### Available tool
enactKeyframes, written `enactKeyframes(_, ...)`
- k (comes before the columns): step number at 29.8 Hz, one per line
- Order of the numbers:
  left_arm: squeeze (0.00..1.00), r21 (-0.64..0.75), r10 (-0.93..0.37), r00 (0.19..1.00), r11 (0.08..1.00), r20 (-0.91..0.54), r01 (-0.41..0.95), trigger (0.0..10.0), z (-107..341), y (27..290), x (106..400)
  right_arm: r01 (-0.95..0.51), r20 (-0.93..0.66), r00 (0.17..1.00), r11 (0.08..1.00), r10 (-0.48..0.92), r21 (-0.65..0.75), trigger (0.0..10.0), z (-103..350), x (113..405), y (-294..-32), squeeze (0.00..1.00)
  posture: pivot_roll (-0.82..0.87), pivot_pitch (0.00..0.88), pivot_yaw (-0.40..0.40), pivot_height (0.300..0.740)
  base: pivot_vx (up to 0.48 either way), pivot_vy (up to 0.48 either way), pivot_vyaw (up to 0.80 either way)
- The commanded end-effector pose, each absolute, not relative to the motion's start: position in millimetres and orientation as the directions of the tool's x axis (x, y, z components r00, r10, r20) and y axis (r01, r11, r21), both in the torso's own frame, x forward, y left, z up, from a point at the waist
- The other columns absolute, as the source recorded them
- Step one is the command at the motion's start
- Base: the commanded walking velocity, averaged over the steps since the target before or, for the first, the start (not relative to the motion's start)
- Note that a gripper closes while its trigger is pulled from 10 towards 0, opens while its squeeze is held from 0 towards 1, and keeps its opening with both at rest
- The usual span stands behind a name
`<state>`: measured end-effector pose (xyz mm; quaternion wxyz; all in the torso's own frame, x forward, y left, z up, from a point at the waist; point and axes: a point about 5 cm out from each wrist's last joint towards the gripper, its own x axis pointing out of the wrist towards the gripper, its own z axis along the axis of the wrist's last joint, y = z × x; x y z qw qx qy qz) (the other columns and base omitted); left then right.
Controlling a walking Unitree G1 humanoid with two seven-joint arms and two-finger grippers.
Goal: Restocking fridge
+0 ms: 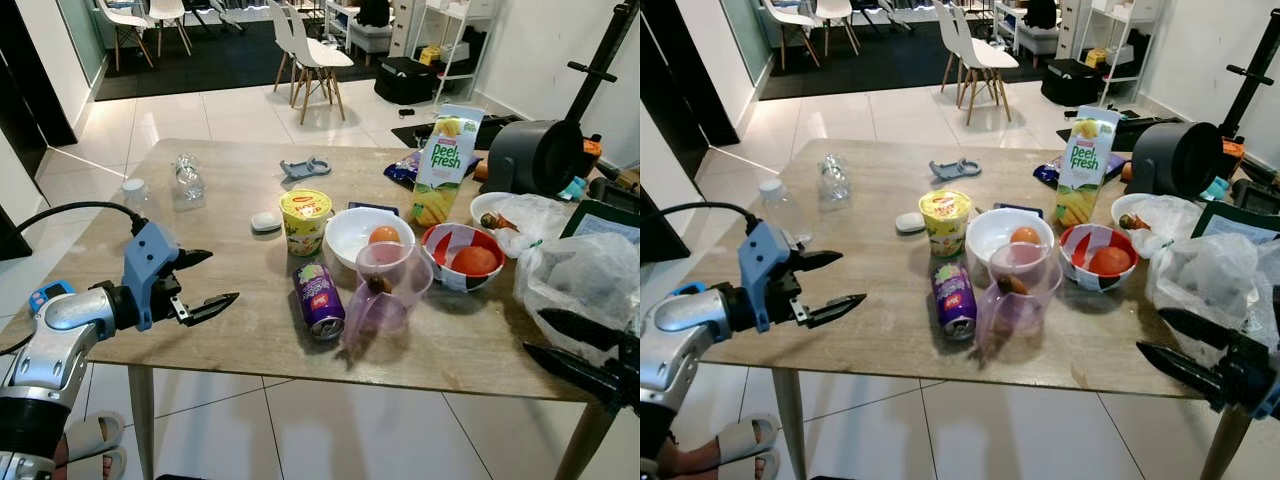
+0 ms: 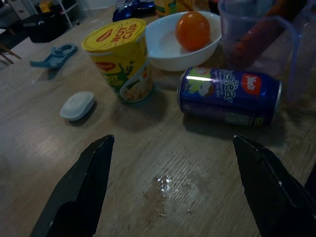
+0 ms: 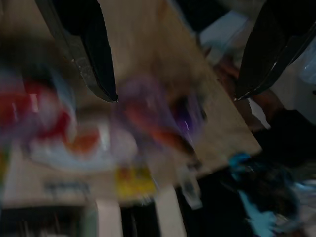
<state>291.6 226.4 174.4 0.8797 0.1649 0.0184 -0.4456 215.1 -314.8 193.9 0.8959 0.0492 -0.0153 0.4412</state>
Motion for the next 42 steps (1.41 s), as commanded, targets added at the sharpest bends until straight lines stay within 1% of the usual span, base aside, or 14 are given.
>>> enactKeyframes(1, 0.00, 0.289, -0.776, 0.603, 0.543, -0.186, 0.788, 10.0, 181.5, 231.2, 290.2, -0.816, 0.097, 0.578, 0.577, 0.810, 0.034, 10.0, 206.3, 216.5, -307.5, 0.00, 0.09, 0.000, 0.010, 0.740, 0.000, 0.000, 0.00)
enactKeyframes(2, 0.00, 0.290, -0.781, 0.596, 0.537, -0.183, 0.792, 10.0, 182.7, 229.6, 290.0, -0.845, 0.097, 0.529, 0.534, 0.843, -0.029, 10.0, 217.3, 222.4, -291.2, 0.00, 0.09, 0.000, 0.010, 0.740, 0.000, 0.000, 0.00)
enactKeyframes(6, 0.00, 0.291, -0.786, 0.591, 0.531, -0.181, 0.796, 10.0, 183.8, 228.3, 289.9, -0.867, 0.090, 0.479, 0.487, 0.873, -0.109, 10.0, 228.1, 230.3, -269.7, 0.00, 0.10, 0.000, 0.011, 0.740, 0.000, 0.000, 0.00)
enactKeyframes(7, 0.00, 0.292, -0.788, 0.588, 0.528, -0.181, 0.798, 10.0, 184.4, 227.9, 289.5, -0.873, 0.092, 0.451, 0.461, 0.888, -0.159, 10.0, 234.6, 235.2, -254.9, 0.00, 0.10, 0.000, 0.012, 0.740, 0.000, 0.000, 0.00)
enactKeyframes(14, 0.00, 0.294, -0.792, 0.584, 0.523, -0.182, 0.800, 10.0, 186.4, 227.2, 289.3, -0.905, 0.088, 0.362, 0.372, 0.928, -0.206, 10.0, 239.7, 238.7, -221.8, 0.00, 0.10, 0.000, 0.013, 0.740, 0.000, 0.000, 0.00)
enactKeyframes(16, 0.00, 0.293, -0.795, 0.580, 0.520, -0.178, 0.802, 10.0, 188.4, 226.4, 289.1, -0.924, 0.062, 0.293, 0.300, 0.954, -0.236, 10.0, 237.1, 238.6, -192.5, 0.00, 0.09, 0.000, 0.016, 0.740, 0.000, 0.000, 0.00)
enactKeyframes(20, 0.00, 0.293, -0.797, 0.577, 0.517, -0.178, 0.805, 10.0, 188.7, 225.7, 289.0, -0.931, 0.061, 0.260, 0.267, 0.964, -0.248, 10.0, 235.1, 239.9, -175.3, 0.00, 0.09, 0.000, 0.016, 0.740, 0.000, 0.000, 0.00)
enactKeyframes(21, 0.00, 0.291, -0.799, 0.574, 0.515, -0.178, 0.806, 10.0, 189.0, 225.5, 288.8, -0.932, 0.039, 0.245, 0.246, 0.969, -0.265, 10.0, 230.9, 241.7, -163.0, 0.00, 0.10, 0.000, 0.019, 0.740, 0.000, 0.000, 0.00)
enactKeyframes(29, 0.00, 0.283, -0.803, 0.569, 0.512, -0.178, 0.811, 10.0, 188.3, 225.7, 287.4, -0.948, -0.053, 0.187, 0.166, 0.981, -0.271, 10.0, 210.3, 243.4, -138.2, 0.00, 0.09, 0.000, 0.018, 0.740, 0.000, 0.000, 0.00)
enactKeyframes(32, 0.00, 0.278, -0.804, 0.567, 0.512, -0.179, 0.813, 10.0, 187.9, 226.2, 286.4, -0.946, -0.089, 0.193, 0.162, 0.977, -0.279, 10.0, 202.2, 245.9, -131.0, 0.00, 0.10, 0.001, 0.016, 0.740, 0.000, 0.000, 0.00)
enactKeyframes(33, 0.00, 0.269, -0.806, 0.563, 0.509, -0.184, 0.817, 10.0, 187.3, 226.6, 284.8, -0.928, -0.146, 0.249, 0.192, 0.957, -0.319, 10.0, 190.5, 254.5, -120.4, 0.00, 0.10, 0.003, 0.014, 0.740, 0.000, 0.000, 0.00)
enactKeyframes(36, 0.00, 0.263, -0.808, 0.559, 0.507, -0.185, 0.820, 10.0, 186.6, 226.7, 283.8, -0.913, -0.156, 0.288, 0.221, 0.945, -0.343, 10.0, 185.9, 260.0, -115.4, 0.00, 0.10, 0.006, 0.013, 0.740, 0.000, 0.000, 0.00)
enactKeyframes(40, 0.00, 0.236, -0.817, 0.542, 0.498, -0.196, 0.835, 10.0, 181.5, 226.4, 279.6, -0.845, -0.110, 0.405, 0.325, 0.908, -0.425, 10.0, 183.4, 275.2, -108.1, 0.00, 0.09, 0.007, 0.014, 0.740, 0.000, 0.000, 0.00)
enactKeyframes(42, 0.00, 0.232, -0.819, 0.538, 0.494, -0.200, 0.838, 10.0, 180.5, 226.3, 278.9, -0.842, -0.110, 0.405, 0.324, 0.907, -0.432, 10.0, 182.9, 275.5, -107.4, 0.00, 0.09, 0.007, 0.014, 0.740, 0.000, 0.000, 0.00)
